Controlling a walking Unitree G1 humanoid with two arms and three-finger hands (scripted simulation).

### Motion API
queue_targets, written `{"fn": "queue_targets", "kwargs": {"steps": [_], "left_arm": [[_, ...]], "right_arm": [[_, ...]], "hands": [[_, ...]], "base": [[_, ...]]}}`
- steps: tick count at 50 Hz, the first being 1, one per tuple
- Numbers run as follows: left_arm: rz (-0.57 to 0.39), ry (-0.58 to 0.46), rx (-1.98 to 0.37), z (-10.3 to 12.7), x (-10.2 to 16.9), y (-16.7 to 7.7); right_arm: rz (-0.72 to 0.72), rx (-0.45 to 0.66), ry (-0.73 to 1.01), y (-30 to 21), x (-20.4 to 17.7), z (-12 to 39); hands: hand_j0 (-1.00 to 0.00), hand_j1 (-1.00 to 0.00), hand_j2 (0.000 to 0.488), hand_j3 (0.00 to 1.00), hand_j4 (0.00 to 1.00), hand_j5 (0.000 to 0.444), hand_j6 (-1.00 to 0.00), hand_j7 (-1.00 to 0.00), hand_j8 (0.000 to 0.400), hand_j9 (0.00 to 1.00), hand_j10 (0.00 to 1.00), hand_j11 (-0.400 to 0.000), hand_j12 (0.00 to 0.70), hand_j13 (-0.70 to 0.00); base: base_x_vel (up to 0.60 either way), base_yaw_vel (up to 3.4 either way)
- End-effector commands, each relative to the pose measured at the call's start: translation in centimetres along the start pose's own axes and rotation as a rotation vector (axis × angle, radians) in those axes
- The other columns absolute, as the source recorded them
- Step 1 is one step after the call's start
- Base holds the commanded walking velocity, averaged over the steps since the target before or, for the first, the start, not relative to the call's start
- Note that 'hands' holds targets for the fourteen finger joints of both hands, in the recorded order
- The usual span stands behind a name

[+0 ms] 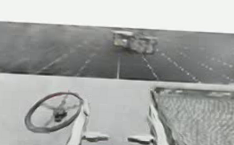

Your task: Pick up and drop off the object

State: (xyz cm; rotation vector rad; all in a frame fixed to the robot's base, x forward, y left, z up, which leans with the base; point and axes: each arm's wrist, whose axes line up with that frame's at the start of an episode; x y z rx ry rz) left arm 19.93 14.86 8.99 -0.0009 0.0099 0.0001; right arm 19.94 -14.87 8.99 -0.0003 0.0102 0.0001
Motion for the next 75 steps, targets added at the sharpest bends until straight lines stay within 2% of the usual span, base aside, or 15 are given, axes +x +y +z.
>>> {"fn": "queue_targets", "kwargs": {"steps": [1, 6, 17, 27, 30, 31, 32, 40, 54, 59, 60, 61, 67, 74, 75], "left_arm": [[0.221, -0.139, -0.087, -0.4, 5.6, -2.2], [0.245, -0.058, -0.054, 1.2, 6.5, 1.6], [0.156, 0.014, 1.214, 7.8, 7.4, 5.3], [0.055, 0.245, 1.265, 0.2, 8.7, 8.8], [0.074, 0.251, 1.235, -0.3, 8.8, 9.0], [0.108, 0.236, 1.182, -2.0, 8.1, 9.1], [0.082, 0.289, 1.130, -1.7, 8.3, 10.0], [0.167, 0.203, 1.025, 3.4, 6.1, 8.2], [-0.519, 0.000, -0.455, 16.7, 1.0, 9.7], [-0.682, 0.086, -0.208, 19.4, 0.0, 7.3], [-0.706, 0.119, -0.153, 19.5, 0.0, 7.6], [-0.309, -0.029, -0.879, 10.2, 1.1, 3.6], [-0.349, -0.026, -0.913, 11.2, 0.9, 1.7], [-0.375, -0.013, -0.905, 10.8, 0.4, 0.5], [-0.381, -0.005, -0.912, 10.1, 0.5, 0.5]], "right_arm": [[-0.221, -0.147, -0.237, 0.6, 4.3, -3.6], [-0.214, -0.145, -0.234, 1.5, 1.5, -4.1], [-0.233, -0.138, -0.230, 2.8, 1.9, -4.1], [-0.217, -0.108, -0.230, 3.3, 1.7, -4.2], [-0.203, -0.109, -0.227, 2.6, 1.5, -3.8], [-0.206, -0.117, -0.235, 2.2, 1.5, -4.3], [-0.200, -0.102, -0.239, 2.1, 1.7, -4.2], [-0.184, -0.094, -0.244, 2.3, 0.5, -3.9], [-0.099, -0.166, -0.277, 5.4, 2.6, -5.1], [-0.007, -0.160, -0.325, 8.2, 4.0, -5.5], [0.010, -0.167, -0.317, 7.9, 4.4, -5.5], [-0.525, 0.512, -0.425, 29.9, -0.1, -8.5], [-0.382, 0.084, -0.631, 24.4, 7.5, -13.0], [0.055, 0.044, -0.675, 21.8, 11.1, -7.9], [0.080, 0.058, -0.668, 21.9, 11.4, -7.7]], "hands": [[0.00, 0.00, 0.000, 0.00, 0.00, 0.000, 0.00, 0.00, 0.000, 0.00, 0.00, 0.000, 0.000, 0.000], [0.00, 0.00, 0.000, 0.00, 0.00, 0.000, 0.00, 0.00, 0.000, 0.00, 0.00, 0.000, 0.000, 0.000], [0.00, 0.00, 0.000, 0.00, 0.00, 0.000, 0.00, 0.00, 0.000, 0.00, 0.00, 0.000, 0.000, 0.000], [0.00, 0.00, 0.000, 0.00, 0.00, 0.000, 0.00, 0.00, 0.000, 0.00, 0.00, 0.000, 0.000, 0.000], [0.00, -0.28, 0.142, 0.00, 0.00, 0.000, 0.00, -0.28, 0.113, 0.00, 0.00, 0.000, 0.198, 0.000], [-0.08, -1.00, 0.461, 0.00, 0.00, 0.000, -0.08, -1.00, 0.400, 0.00, 0.00, 0.000, 0.700, 0.000], [-1.00, -1.00, 0.000, 0.00, 0.00, 0.000, -1.00, -1.00, 0.400, 0.00, 0.00, 0.000, 0.700, 0.000], [-1.00, -1.00, 0.000, 0.00, 0.00, 0.000, -1.00, -1.00, 0.400, 0.00, 0.00, 0.000, 0.700, 0.000], [-1.00, -1.00, 0.000, 0.00, 0.00, 0.000, -1.00, -1.00, 0.400, 0.00, 0.00, 0.000, 0.700, 0.000], [-1.00, -1.00, 0.000, 0.00, 0.00, 0.000, -1.00, -1.00, 0.400, 0.00, 0.00, 0.000, 0.700, 0.000], [-1.00, -1.00, 0.000, 0.00, 0.00, 0.000, -1.00, -1.00, 0.400, 0.00, 0.00, 0.000, 0.700, 0.000], [-1.00, -1.00, 0.000, 0.00, 0.00, 0.000, -1.00, -1.00, 0.400, 0.00, 0.00, 0.000, 0.700, 0.000], [-1.00, -1.00, 0.000, 0.00, 0.00, 0.000, -1.00, -1.00, 0.400, 0.00, 0.00, 0.000, 0.700, 0.000], [-1.00, -1.00, 0.000, 0.00, 0.00, 0.000, -1.00, -1.00, 0.400, 0.00, 0.00, 0.000, 0.700, 0.000], [-1.00, -1.00, 0.000, 0.00, 0.16, 0.078, -1.00, -1.00, 0.400, 0.00, 0.16, -0.063, 0.700, -0.110]], "base": [[0.00, 0.00], [0.00, 0.00], [0.00, 0.00], [0.00, 0.00], [0.00, 0.00], [0.00, 0.00], [0.00, 0.00], [0.00, 0.00], [0.00, 0.00], [0.00, 0.00], [0.00, 0.00], [0.00, 0.00], [0.00, 0.00], [0.00, 0.00], [0.00, 0.00]]}}
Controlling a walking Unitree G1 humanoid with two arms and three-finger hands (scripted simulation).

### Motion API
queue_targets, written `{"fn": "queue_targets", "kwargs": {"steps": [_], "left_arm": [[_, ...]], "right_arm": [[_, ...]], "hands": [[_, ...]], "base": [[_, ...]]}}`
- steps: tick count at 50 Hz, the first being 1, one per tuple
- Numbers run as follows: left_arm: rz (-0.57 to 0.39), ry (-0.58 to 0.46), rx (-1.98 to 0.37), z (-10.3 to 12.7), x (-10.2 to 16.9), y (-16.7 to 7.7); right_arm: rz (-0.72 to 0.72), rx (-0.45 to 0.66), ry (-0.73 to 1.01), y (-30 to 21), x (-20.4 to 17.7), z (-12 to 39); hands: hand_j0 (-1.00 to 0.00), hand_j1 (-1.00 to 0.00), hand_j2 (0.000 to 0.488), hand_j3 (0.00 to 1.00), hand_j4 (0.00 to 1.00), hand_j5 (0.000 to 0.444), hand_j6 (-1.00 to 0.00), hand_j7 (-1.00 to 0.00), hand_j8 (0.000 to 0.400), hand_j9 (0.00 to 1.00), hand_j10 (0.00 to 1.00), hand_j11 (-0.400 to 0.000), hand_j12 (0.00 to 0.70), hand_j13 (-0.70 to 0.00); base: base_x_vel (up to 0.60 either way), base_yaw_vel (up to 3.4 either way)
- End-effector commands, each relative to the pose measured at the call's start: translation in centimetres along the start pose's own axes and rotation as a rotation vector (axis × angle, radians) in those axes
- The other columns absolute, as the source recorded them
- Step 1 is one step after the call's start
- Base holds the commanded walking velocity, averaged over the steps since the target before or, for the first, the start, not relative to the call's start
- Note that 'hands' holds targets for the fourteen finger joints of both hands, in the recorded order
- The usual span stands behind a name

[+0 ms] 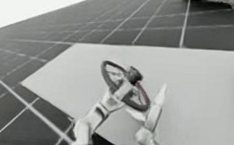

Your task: Pick up and drop off the object

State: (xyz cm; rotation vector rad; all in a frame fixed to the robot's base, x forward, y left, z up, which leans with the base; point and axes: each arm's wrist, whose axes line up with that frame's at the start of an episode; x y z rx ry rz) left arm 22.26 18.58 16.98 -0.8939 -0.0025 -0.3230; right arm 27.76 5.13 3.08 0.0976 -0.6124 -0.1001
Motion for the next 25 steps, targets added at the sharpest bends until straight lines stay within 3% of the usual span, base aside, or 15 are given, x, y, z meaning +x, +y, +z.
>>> {"fn": "queue_targets", "kwargs": {"steps": [1, 2, 3, 4, 5, 6, 8, 10, 12, 16, 20, 21, 22, 23, 25], "left_arm": [[-0.043, 0.030, -0.030, -1.8, -0.2, -4.9], [-0.036, 0.028, -0.018, -2.3, -0.4, -4.5], [-0.036, 0.043, -0.017, -1.5, -0.6, -5.1], [-0.032, 0.023, -0.013, -2.2, -0.6, -4.7], [-0.025, 0.038, -0.023, -2.0, 0.2, -4.0], [-0.021, 0.044, -0.006, -2.6, 0.1, -5.0], [-0.011, 0.032, -0.001, -2.6, -1.0, -4.3], [0.014, 0.050, 0.018, -2.2, -1.4, -3.5], [0.042, 0.057, 0.040, -2.3, -0.9, -3.4], [0.097, 0.088, 0.069, -3.0, -1.3, -2.9], [0.183, 0.227, 0.114, -3.9, 0.4, 0.1], [0.196, 0.232, 0.117, -3.9, 0.9, 0.7], [0.220, 0.266, 0.133, -4.5, 1.4, 1.7], [0.231, 0.320, 0.145, -4.9, 1.8, 1.4], [0.237, 0.305, 0.168, -5.8, 1.1, 1.6]], "right_arm": [[0.189, 0.048, -0.076, 2.4, 2.4, -3.7], [0.166, 0.052, -0.101, 2.6, 2.5, -4.4], [0.211, 0.046, -0.126, 1.9, 3.8, -3.4], [0.213, 0.051, -0.170, 1.5, 4.8, -4.3], [0.203, 0.066, -0.138, 1.7, 4.4, -4.0], [0.194, 0.064, -0.140, 1.4, 4.4, -4.1], [0.219, 0.138, -0.058, 1.7, 4.2, -5.1], [0.104, 0.409, 0.185, 2.2, 4.6, -5.6], [-0.011, 0.501, 0.300, 1.6, 4.0, -4.9], [-0.208, 0.543, 0.366, -3.4, 5.2, -4.4], [-0.311, 0.576, 0.392, -5.0, 5.2, -4.2], [-0.327, 0.579, 0.403, -5.9, 5.3, -4.4], [-0.357, 0.558, 0.419, -6.3, 4.4, -4.1], [-0.425, 0.554, 0.379, -6.5, 3.3, -4.7], [-0.420, 0.422, 0.336, -6.8, 3.2, -3.2]], "hands": [[-1.00, -1.00, 0.000, 0.00, 0.65, 0.323, -1.00, -1.00, 0.400, 0.00, 0.65, -0.259, 0.700, -0.453], [-1.00, -1.00, 0.000, 0.11, 1.00, 0.444, -1.00, -1.00, 0.400, 0.11, 1.00, -0.400, 0.700, -0.700], [-1.00, -1.00, 0.000, 0.93, 1.00, 0.034, -1.00, -1.00, 0.400, 0.93, 1.00, -0.400, 0.700, -0.700], [-1.00, -1.00, 0.000, 0.99, 1.00, 0.005, -1.00, -1.00, 0.400, 0.99, 1.00, -0.400, 0.700, -0.700], [-1.00, -1.00, 0.000, 1.00, 1.00, 0.000, -1.00, -1.00, 0.400, 1.00, 1.00, -0.400, 0.700, -0.700], [-1.00, -1.00, 0.000, 1.00, 1.00, 0.000, -1.00, -1.00, 0.400, 1.00, 1.00, -0.400, 0.700, -0.700], [-1.00, -1.00, 0.000, 1.00, 1.00, 0.000, -1.00, -1.00, 0.400, 1.00, 1.00, -0.400, 0.700, -0.700], [-1.00, -1.00, 0.000, 1.00, 1.00, 0.000, -1.00, -1.00, 0.400, 1.00, 1.00, -0.400, 0.700, -0.700], [-1.00, -1.00, 0.000, 1.00, 1.00, 0.000, -1.00, -1.00, 0.400, 1.00, 1.00, -0.400, 0.700, -0.700], [-1.00, -1.00, 0.000, 1.00, 1.00, 0.000, -1.00, -1.00, 0.400, 1.00, 1.00, -0.400, 0.700, -0.700], [-0.99, -1.00, 0.005, 1.00, 1.00, 0.000, -0.99, -1.00, 0.400, 1.00, 1.00, -0.400, 0.700, -0.700], [-0.69, -1.00, 0.156, 1.00, 1.00, 0.000, -0.69, -1.00, 0.400, 1.00, 1.00, -0.400, 0.700, -0.700], [-0.02, -1.00, 0.488, 1.00, 1.00, 0.000, -0.02, -1.00, 0.400, 1.00, 1.00, -0.400, 0.700, -0.700], [0.00, 0.00, 0.000, 1.00, 1.00, 0.000, 0.00, 0.00, 0.000, 1.00, 1.00, -0.400, 0.000, -0.700], [0.00, 0.00, 0.000, 1.00, 1.00, 0.000, 0.00, 0.00, 0.000, 1.00, 1.00, -0.400, 0.000, -0.700]], "base": [[0.00, 0.00], [0.00, 0.00], [0.00, 0.00], [0.00, 0.00], [0.00, 0.00], [0.00, 0.00], [0.00, 0.00], [0.00, 0.00], [0.00, 0.00], [0.00, 0.00], [0.00, 0.00], [0.00, 0.00], [0.00, 0.00], [0.00, 0.00], [0.00, 0.00]]}}
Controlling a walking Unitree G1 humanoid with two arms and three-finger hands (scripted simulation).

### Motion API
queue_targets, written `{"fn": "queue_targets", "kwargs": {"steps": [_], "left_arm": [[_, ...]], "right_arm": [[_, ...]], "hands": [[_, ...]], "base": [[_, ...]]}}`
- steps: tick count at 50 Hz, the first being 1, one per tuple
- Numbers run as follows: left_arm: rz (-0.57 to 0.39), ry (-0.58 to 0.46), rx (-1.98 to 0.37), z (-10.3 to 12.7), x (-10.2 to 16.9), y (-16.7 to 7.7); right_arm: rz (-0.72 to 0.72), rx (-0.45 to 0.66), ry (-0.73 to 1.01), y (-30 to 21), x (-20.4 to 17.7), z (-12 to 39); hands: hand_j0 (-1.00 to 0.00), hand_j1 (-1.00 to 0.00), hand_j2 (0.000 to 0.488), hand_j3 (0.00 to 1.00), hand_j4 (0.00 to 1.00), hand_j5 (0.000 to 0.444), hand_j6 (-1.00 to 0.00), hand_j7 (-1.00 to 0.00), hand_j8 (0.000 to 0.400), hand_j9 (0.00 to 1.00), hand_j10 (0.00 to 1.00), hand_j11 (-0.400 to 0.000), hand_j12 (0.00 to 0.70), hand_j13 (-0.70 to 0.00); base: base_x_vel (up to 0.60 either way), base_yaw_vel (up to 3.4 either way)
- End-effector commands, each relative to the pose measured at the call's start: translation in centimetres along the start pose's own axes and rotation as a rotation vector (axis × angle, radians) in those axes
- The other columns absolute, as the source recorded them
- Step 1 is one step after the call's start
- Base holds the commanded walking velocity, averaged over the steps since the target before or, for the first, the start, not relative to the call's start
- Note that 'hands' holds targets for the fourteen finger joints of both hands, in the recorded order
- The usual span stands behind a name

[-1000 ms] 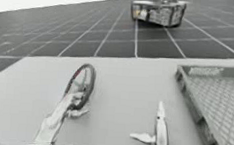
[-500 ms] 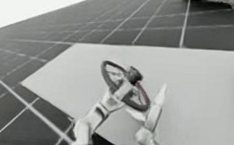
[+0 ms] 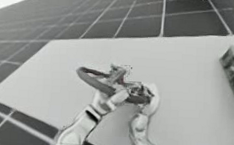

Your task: Pick up and drop off the object

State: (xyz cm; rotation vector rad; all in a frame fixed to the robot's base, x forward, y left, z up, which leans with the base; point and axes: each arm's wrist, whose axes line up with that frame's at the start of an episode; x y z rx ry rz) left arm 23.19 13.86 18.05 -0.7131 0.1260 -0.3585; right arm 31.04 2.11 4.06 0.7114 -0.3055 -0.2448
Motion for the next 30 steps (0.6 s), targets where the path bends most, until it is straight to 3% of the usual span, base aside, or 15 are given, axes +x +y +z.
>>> {"fn": "queue_targets", "kwargs": {"steps": [1, 5, 11, 15, 20, 23, 27, 30], "left_arm": [[0.202, 0.176, 0.000, -3.6, -0.1, 4.4], [0.250, 0.171, -0.032, -4.0, -1.2, 5.7], [0.234, 0.206, -0.034, -4.8, -2.0, 5.9], [0.200, 0.245, -0.064, -5.7, -1.7, 5.3], [0.163, 0.297, -0.083, -7.9, -2.6, 4.6], [0.158, 0.303, -0.069, -7.2, -3.6, 5.0], [0.155, 0.302, -0.082, -7.9, -4.0, 4.7], [0.123, 0.304, -0.073, -7.6, -4.1, 5.5]], "right_arm": [[-0.021, -0.137, -0.021, -5.3, 2.9, -0.1], [0.138, -0.190, -0.047, -5.4, 5.2, -0.5], [0.347, -0.133, -0.388, -5.8, 7.7, -3.2], [0.819, -0.281, -0.643, -7.9, 12.2, 0.1], [0.761, -0.216, -0.824, -9.0, 9.3, 5.2], [0.729, -0.154, -0.869, -9.1, 9.6, 6.9], [0.814, 0.067, -0.780, -10.1, 11.8, 9.1], [0.943, 0.048, -0.681, -10.6, 10.8, 11.3]], "hands": [[0.00, 0.00, 0.000, 1.00, 1.00, 0.000, 0.00, 0.00, 0.000, 1.00, 1.00, -0.400, 0.000, -0.700], [0.00, 0.00, 0.000, 1.00, 1.00, 0.000, 0.00, 0.00, 0.000, 1.00, 1.00, -0.400, 0.000, -0.700], [0.00, 0.00, 0.000, 1.00, 1.00, 0.000, 0.00, 0.00, 0.000, 1.00, 1.00, -0.400, 0.000, -0.700], [0.00, 0.00, 0.000, 1.00, 1.00, 0.000, 0.00, 0.00, 0.000, 1.00, 1.00, -0.400, 0.000, -0.700], [0.00, 0.00, 0.000, 1.00, 1.00, 0.000, 0.00, 0.00, 0.000, 1.00, 1.00, -0.400, 0.000, -0.700], [0.00, 0.00, 0.000, 1.00, 1.00, 0.000, 0.00, 0.00, 0.000, 1.00, 1.00, -0.400, 0.000, -0.700], [0.00, 0.00, 0.000, 1.00, 1.00, 0.000, 0.00, 0.00, 0.000, 1.00, 1.00, -0.400, 0.000, -0.700], [0.00, 0.00, 0.000, 1.00, 1.00, 0.000, 0.00, 0.00, 0.000, 1.00, 1.00, -0.400, 0.000, -0.700]], "base": [[0.00, 0.00], [0.00, 0.00], [0.00, 0.00], [0.00, 0.00], [0.00, 0.00], [0.00, 0.00], [0.00, 0.00], [0.00, 0.00]]}}
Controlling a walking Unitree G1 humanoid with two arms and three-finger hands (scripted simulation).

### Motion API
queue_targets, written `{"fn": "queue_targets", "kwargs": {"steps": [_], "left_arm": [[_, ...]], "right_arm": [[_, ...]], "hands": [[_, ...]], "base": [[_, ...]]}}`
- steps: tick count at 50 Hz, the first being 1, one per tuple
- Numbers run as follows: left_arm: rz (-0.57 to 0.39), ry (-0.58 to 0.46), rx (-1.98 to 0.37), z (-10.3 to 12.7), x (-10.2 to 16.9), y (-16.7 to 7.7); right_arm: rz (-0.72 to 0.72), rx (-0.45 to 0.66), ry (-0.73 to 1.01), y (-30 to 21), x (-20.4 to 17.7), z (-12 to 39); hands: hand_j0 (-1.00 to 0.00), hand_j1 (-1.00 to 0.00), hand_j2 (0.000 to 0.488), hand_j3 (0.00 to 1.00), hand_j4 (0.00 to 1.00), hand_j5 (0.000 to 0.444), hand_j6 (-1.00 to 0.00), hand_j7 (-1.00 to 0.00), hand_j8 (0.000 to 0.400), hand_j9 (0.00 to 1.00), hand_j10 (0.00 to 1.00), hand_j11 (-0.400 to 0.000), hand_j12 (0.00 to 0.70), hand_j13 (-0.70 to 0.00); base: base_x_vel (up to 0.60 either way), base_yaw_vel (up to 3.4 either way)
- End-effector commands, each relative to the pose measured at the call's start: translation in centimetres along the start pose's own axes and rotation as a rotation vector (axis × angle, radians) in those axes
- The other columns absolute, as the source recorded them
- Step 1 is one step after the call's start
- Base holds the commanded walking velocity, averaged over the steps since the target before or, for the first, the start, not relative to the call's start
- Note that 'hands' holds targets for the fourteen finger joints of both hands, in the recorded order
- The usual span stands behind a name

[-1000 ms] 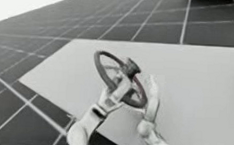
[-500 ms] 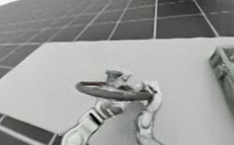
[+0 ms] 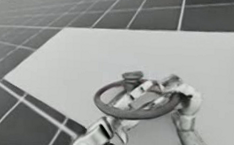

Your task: Pick up and drop off the object

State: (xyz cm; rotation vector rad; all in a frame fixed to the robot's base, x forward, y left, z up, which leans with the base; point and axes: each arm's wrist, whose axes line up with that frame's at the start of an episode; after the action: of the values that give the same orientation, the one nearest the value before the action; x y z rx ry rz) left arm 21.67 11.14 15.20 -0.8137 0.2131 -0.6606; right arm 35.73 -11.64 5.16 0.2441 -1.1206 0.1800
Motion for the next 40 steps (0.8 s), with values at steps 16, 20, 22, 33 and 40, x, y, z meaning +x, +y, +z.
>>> {"fn": "queue_targets", "kwargs": {"steps": [16, 20, 22, 33, 40], "left_arm": [[0.398, 0.107, -0.010, -3.50, -5.28, 5.32], [0.398, 0.107, -0.010, -3.50, -5.28, 5.32], [0.398, 0.107, -0.010, -3.50, -5.28, 5.32], [0.398, 0.107, -0.010, -3.50, -5.28, 5.32], [0.398, 0.107, -0.010, -3.50, -5.28, 5.32]], "right_arm": [[-0.779, 0.103, 1.022, -1.86, 5.70, 0.82], [-0.779, 0.103, 1.022, -1.86, 5.70, 0.82], [-0.779, 0.103, 1.022, -1.86, 5.70, 0.82], [-0.779, 0.103, 1.022, -1.86, 5.70, 0.82], [-0.779, 0.103, 1.022, -1.86, 5.70, 0.82]], "hands": [[0.00, 0.00, 0.000, 1.00, 1.00, 0.000, 0.00, 0.00, 0.000, 1.00, 1.00, -0.400, 0.000, -0.700], [0.00, 0.00, 0.000, 1.00, 1.00, 0.000, 0.00, 0.00, 0.000, 1.00, 1.00, -0.400, 0.000, -0.700], [0.00, 0.00, 0.000, 1.00, 1.00, 0.000, 0.00, 0.00, 0.000, 1.00, 1.00, -0.400, 0.000, -0.700], [0.00, 0.00, 0.000, 1.00, 1.00, 0.000, 0.00, 0.00, 0.000, 1.00, 1.00, -0.400, 0.000, -0.700], [0.00, 0.00, 0.000, 1.00, 1.00, 0.000, 0.00, 0.00, 0.000, 1.00, 1.00, -0.400, 0.000, -0.700]], "base": [[0.17, 2.57], [0.19, 2.11], [0.20, 2.00], [0.22, 1.68], [0.27, 1.26]]}}
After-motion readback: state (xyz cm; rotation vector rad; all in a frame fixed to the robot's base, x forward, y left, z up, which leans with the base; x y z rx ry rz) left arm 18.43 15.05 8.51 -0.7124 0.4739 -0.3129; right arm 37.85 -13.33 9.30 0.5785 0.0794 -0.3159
